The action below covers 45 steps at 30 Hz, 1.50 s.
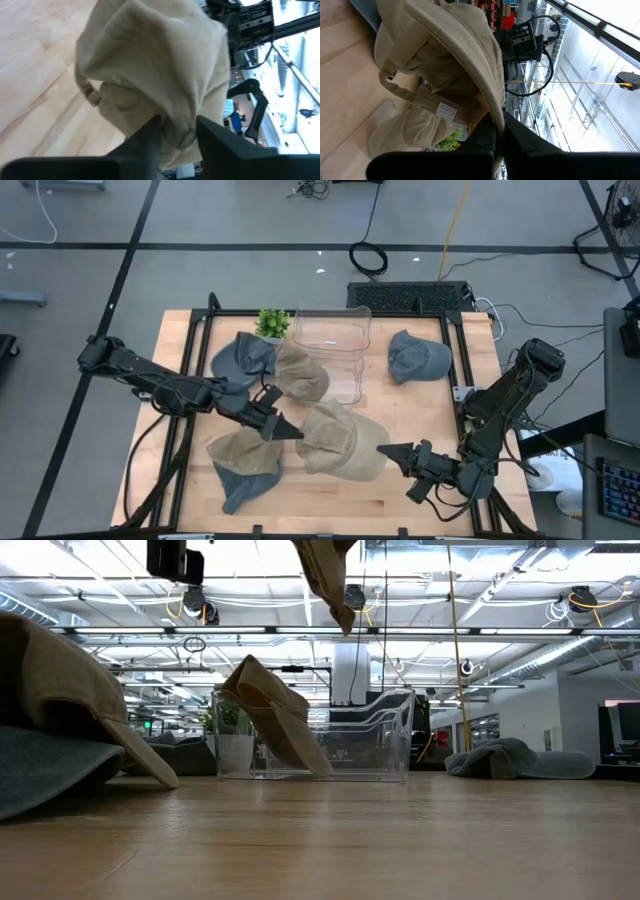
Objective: Pick & Place hat
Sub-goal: Put the top brown cap into the bottom transparent bin
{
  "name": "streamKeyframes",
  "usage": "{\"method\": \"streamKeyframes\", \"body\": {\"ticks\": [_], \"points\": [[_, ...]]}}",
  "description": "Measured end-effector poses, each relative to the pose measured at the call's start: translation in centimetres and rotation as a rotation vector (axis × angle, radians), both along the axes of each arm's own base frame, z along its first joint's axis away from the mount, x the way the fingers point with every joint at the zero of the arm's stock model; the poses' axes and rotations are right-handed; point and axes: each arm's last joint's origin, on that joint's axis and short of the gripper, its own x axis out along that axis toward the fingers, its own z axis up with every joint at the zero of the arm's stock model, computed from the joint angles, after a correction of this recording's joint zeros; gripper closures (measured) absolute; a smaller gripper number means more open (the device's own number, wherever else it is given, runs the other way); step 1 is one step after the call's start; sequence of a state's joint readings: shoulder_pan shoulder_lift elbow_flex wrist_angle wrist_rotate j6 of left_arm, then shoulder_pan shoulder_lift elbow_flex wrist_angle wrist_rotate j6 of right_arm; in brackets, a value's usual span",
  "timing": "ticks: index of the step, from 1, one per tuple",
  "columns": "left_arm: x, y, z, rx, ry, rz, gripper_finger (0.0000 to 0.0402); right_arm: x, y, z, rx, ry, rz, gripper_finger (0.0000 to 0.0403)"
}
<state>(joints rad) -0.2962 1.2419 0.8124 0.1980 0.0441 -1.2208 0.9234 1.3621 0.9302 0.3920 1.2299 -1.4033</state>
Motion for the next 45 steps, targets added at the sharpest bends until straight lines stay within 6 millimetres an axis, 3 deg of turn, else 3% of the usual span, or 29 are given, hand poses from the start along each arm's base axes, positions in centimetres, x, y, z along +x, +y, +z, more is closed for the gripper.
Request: {"method": "streamKeyframes", "body": {"ticks": [5, 10, 14, 18, 26, 31, 35, 40, 45], "points": [[0.0, 0.1, -0.1, 0.037, 0.004, 0.007, 0.0381, 0.0, 0.0, 0.0, 0.002, -0.001, 0.000, 0.0403], [0.1, 0.5, -0.1, 0.074, -0.017, 0.019, 0.0382, 0.0, 0.0, 0.0, 0.003, -0.001, 0.000, 0.0401], [0.4, 0.9, 1.0, 0.146, -0.156, 0.021, 0.0383, 0.0, 0.0, 0.0, 0.042, -0.014, -0.003, 0.0383], [0.8, 1.7, 3.2, 0.243, -0.322, 0.021, 0.0383, -0.3, 0.0, 0.0, 0.115, -0.048, -0.059, 0.0352], [0.9, 3.0, 9.7, 0.423, -0.557, -0.008, 0.0383, -0.9, -0.4, 0.3, 0.290, -0.161, -0.228, 0.0307], [0.6, 4.0, 13.7, 0.527, -0.552, 0.018, 0.0383, -1.1, -2.4, -0.3, 0.315, -0.188, -0.291, 0.0304], [-0.1, 5.4, 16.4, 0.580, -0.467, 0.103, 0.0383, -1.8, -5.1, -1.7, 0.343, -0.235, -0.399, 0.0303], [-0.5, 7.4, 17.9, 0.619, -0.324, 0.173, 0.0383, -3.3, -7.9, -4.5, 0.307, -0.223, -0.434, 0.0307], [-0.4, 9.8, 18.6, 0.629, -0.247, 0.233, 0.0383, -4.6, -9.4, -7.1, 0.274, -0.204, -0.436, 0.0309]]}}
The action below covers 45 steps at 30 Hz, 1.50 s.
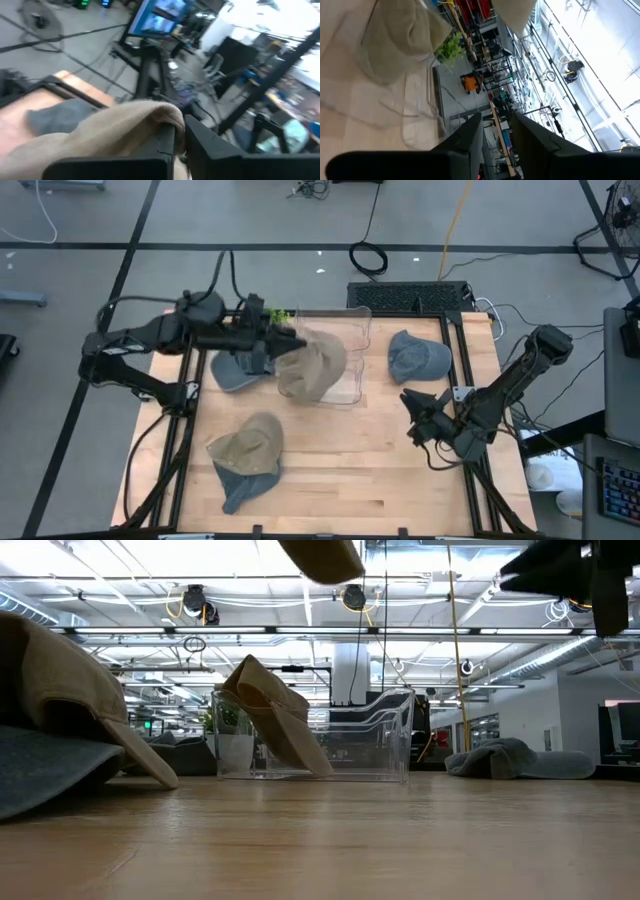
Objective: Pick & Place hat
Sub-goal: Put the top brown cap into the bottom transparent bin
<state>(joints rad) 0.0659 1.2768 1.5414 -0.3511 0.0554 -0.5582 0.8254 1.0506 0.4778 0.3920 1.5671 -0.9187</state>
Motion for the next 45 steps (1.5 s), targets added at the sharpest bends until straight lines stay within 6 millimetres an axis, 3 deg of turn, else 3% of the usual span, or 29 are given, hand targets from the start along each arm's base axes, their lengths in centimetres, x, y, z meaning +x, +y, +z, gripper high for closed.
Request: {"method": "streamKeyframes", "body": {"ticks": [5, 15, 26, 40, 45], "points": [[1.6, 2.9, -1.3, -0.039, 0.105, 0.046, 0.0383, -0.5, -0.5, -1.3, -0.018, 0.017, 0.002, 0.0308], [5.8, 6.5, -6.6, 0.000, 0.356, 0.043, 0.0383, -0.5, -0.5, -1.2, 0.009, -0.006, 0.006, 0.0307], [7.0, 7.2, -10.1, 0.014, 0.570, -0.005, 0.0383, -0.4, -0.4, -1.1, 0.015, -0.012, 0.007, 0.0308], [6.8, 7.2, -11.2, -0.041, 0.663, 0.042, 0.0383, -0.4, -0.4, -1.1, -0.006, 0.022, 0.051, 0.0309], [6.9, 7.3, -13.7, -0.118, 0.749, 0.046, 0.0383, -0.4, -0.4, -1.1, -0.006, 0.022, 0.051, 0.0307]]}}
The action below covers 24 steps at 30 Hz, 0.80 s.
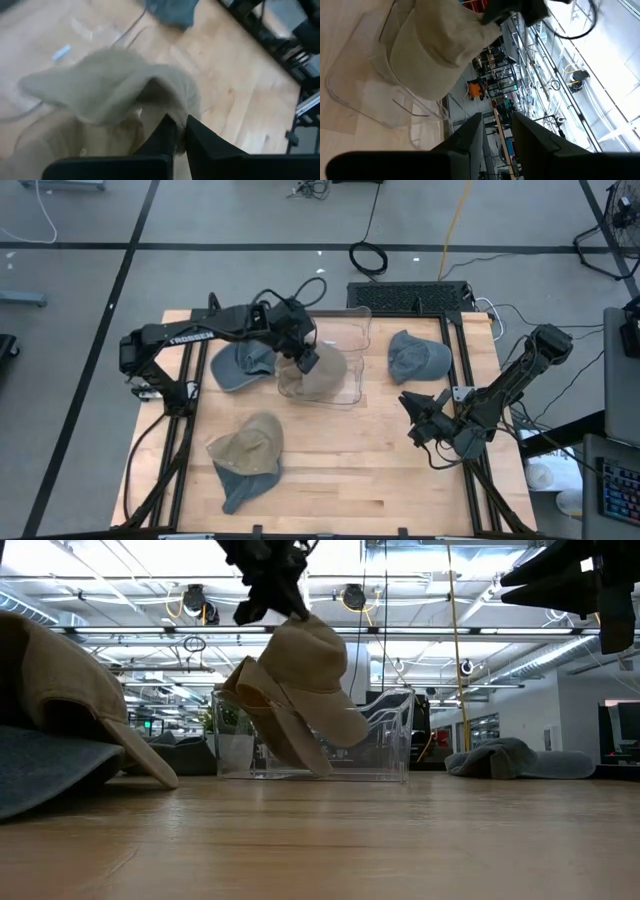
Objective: Pick & Place hat
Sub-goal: Put the top brown cap into the bottom transparent bin
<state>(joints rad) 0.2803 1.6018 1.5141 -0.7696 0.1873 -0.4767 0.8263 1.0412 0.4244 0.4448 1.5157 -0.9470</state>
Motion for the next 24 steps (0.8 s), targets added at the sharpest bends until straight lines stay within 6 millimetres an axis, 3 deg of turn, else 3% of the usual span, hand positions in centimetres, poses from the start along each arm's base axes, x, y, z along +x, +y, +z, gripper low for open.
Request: {"method": "streamKeyframes", "body": {"ticks": [5, 14, 20, 24], "points": [[0.4, -0.2, -1.0, -0.064, 0.008, -0.051, 0.0383, 0.0, 0.0, 0.0, 0.000, 0.000, 0.000, 0.0309], [0.1, -0.7, -0.6, -0.132, -0.013, -0.087, 0.0383, 0.0, 0.0, 0.0, 0.000, 0.000, 0.000, 0.0309], [-1.6, -1.0, 1.9, -0.135, -0.078, -0.060, 0.0383, 0.0, 0.0, 0.0, 0.000, 0.000, -0.001, 0.0307], [-3.0, -1.1, 4.1, -0.087, -0.123, 0.064, 0.0383, 0.0, 0.0, 0.0, 0.000, 0.000, -0.001, 0.0307]]}}
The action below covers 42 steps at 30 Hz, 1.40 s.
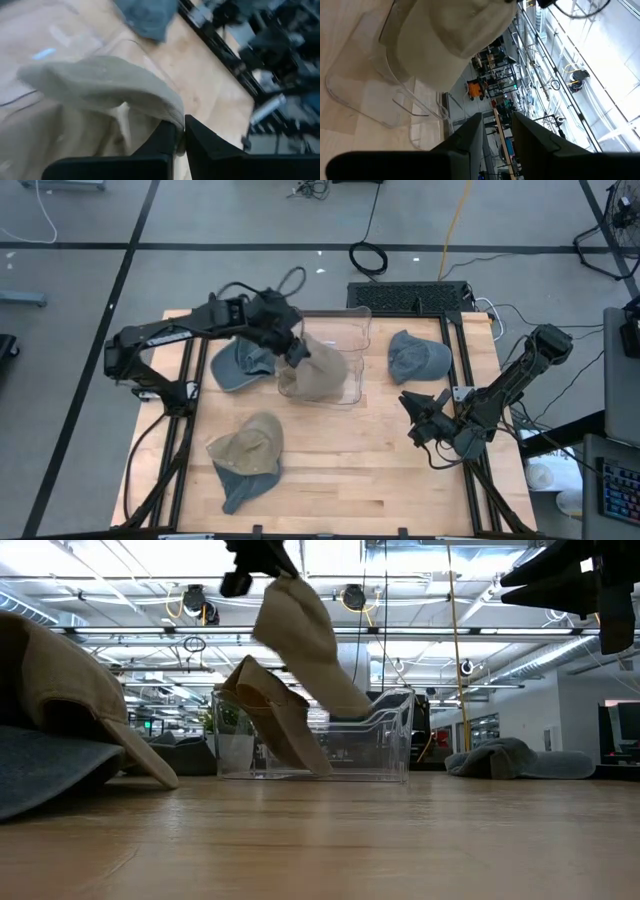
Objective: Pick & Place hat
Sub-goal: Put the top brown cap into the bottom transparent bin, then put the brown cap into the bottom transparent bin
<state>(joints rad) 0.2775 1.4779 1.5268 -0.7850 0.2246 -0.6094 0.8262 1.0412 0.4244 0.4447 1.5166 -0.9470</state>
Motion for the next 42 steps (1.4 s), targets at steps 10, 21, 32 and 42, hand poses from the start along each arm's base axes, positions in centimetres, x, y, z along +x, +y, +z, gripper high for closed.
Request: {"method": "streamKeyframes", "body": {"ticks": [10, 21, 32, 42], "points": [[1.3, 0.3, -2.6, -0.017, 0.148, 0.061, 0.0383, 0.0, 0.0, 0.0, 0.003, -0.002, 0.001, 0.0307], [3.3, 0.8, -5.3, -0.040, 0.221, 0.021, 0.0380, 0.0, 0.0, 0.0, 0.002, -0.002, 0.000, 0.0307], [2.8, 0.9, -4.0, -0.009, 0.138, -0.061, 0.0207, 0.0, 0.0, 0.0, 0.009, -0.007, 0.000, 0.0307], [-1.2, -0.7, 1.0, 0.051, -0.034, -0.123, 0.0135, 0.0, 0.0, 0.0, 0.007, -0.006, 0.000, 0.0307]]}}
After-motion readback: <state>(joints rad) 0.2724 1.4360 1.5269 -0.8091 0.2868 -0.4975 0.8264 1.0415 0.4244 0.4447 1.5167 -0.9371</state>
